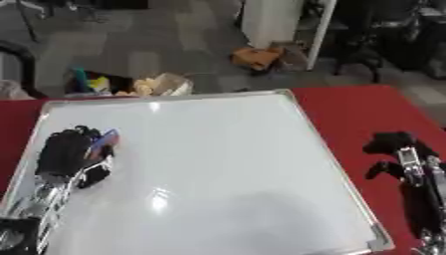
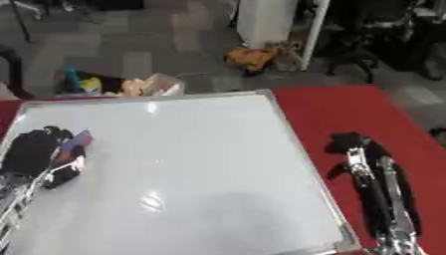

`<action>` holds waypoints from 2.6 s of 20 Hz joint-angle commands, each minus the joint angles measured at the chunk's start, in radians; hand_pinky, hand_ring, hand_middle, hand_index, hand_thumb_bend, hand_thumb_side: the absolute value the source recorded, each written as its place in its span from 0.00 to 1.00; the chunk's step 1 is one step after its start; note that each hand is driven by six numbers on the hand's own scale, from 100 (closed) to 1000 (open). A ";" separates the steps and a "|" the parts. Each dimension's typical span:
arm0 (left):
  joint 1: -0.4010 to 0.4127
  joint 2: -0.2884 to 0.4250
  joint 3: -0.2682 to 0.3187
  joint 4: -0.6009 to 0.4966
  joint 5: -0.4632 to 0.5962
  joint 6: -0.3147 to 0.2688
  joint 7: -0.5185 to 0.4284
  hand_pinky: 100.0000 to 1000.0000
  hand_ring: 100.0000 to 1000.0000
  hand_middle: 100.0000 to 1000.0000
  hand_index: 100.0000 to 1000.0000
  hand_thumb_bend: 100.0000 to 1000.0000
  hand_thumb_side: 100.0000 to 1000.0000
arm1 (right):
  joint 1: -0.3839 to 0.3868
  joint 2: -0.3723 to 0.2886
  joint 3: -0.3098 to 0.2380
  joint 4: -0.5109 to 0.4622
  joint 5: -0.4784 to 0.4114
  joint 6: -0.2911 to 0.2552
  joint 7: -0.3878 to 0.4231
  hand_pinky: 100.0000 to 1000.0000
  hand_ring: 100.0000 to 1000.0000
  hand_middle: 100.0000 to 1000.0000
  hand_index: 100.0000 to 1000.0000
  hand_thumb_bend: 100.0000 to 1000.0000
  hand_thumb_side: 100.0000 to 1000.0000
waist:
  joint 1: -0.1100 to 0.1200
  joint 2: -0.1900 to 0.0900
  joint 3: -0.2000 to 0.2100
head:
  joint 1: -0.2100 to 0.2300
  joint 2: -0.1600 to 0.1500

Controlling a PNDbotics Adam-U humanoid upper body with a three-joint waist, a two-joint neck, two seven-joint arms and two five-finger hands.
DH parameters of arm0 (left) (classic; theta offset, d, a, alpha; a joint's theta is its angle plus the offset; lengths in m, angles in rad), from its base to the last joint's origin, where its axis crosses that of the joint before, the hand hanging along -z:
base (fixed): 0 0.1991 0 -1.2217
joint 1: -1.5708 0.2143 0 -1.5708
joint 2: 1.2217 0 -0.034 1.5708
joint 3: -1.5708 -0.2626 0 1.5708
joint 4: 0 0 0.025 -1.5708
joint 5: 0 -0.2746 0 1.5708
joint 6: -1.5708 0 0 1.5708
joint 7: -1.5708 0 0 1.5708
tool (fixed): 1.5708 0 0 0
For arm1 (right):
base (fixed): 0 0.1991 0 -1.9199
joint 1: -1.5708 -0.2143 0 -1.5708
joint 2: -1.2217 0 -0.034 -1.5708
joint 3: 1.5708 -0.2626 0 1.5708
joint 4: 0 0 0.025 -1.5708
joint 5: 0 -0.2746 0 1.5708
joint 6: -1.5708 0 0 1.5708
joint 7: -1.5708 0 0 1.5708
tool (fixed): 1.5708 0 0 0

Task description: Wipe the whiteboard clean with a brush.

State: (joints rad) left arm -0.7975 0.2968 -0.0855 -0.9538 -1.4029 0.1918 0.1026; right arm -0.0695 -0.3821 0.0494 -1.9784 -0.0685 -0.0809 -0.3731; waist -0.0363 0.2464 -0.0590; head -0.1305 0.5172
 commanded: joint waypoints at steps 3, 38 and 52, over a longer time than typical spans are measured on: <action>0.065 0.070 0.034 0.040 0.022 0.055 0.000 0.44 0.43 0.45 0.70 0.52 0.41 | -0.002 -0.016 -0.012 -0.022 0.008 0.001 -0.003 0.28 0.61 0.51 0.64 0.00 0.77 | -0.004 -0.001 0.008 | -0.007 -0.008; 0.086 -0.030 -0.138 -0.109 0.018 -0.094 -0.046 0.44 0.44 0.47 0.71 0.51 0.44 | -0.006 -0.016 -0.011 -0.022 0.005 0.003 0.001 0.28 0.60 0.51 0.64 0.00 0.77 | -0.003 -0.003 -0.001 | -0.005 -0.006; 0.092 -0.007 -0.143 -0.126 -0.017 -0.099 -0.046 0.48 0.46 0.49 0.72 0.49 0.45 | -0.007 -0.018 -0.010 -0.022 0.004 0.005 0.002 0.28 0.60 0.51 0.64 0.00 0.78 | -0.003 -0.004 0.001 | -0.006 -0.008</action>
State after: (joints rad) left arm -0.7304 0.2983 -0.2097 -1.1073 -1.4067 0.0909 0.0621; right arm -0.0703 -0.3821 0.0488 -1.9784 -0.0675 -0.0774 -0.3715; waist -0.0382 0.2472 -0.0549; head -0.1345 0.5169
